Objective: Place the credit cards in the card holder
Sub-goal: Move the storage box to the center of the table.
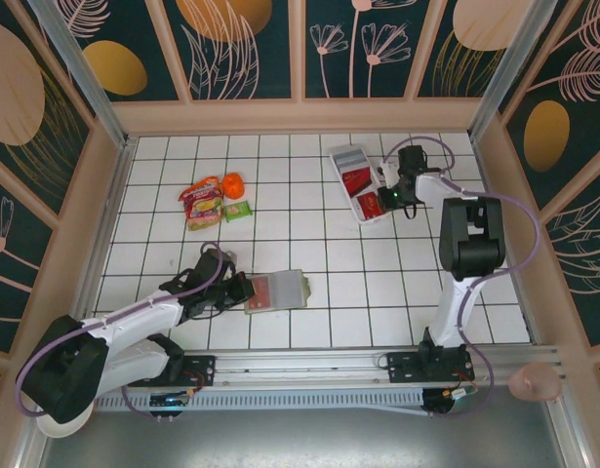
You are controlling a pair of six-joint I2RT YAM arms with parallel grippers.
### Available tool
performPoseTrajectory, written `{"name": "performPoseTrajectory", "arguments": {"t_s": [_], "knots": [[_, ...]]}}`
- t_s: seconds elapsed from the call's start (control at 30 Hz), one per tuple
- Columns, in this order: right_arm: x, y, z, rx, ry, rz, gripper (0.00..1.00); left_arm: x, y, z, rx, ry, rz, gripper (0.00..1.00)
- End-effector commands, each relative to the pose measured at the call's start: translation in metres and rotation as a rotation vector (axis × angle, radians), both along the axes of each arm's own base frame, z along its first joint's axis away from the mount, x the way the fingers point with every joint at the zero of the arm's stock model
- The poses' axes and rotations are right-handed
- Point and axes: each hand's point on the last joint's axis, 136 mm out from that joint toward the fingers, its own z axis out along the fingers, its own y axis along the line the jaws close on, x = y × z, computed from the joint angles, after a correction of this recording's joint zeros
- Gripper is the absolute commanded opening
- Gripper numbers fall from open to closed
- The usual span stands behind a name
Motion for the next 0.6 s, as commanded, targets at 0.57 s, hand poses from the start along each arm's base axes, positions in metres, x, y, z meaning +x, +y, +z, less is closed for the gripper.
{"name": "performPoseTrajectory", "arguments": {"t_s": [0.57], "knots": [[-0.114,-0.013,0.018,-0.009,0.007,-0.287,0.40,-0.007,-0.003,-0.003,-0.011,-0.006,-0.053,0.00]]}}
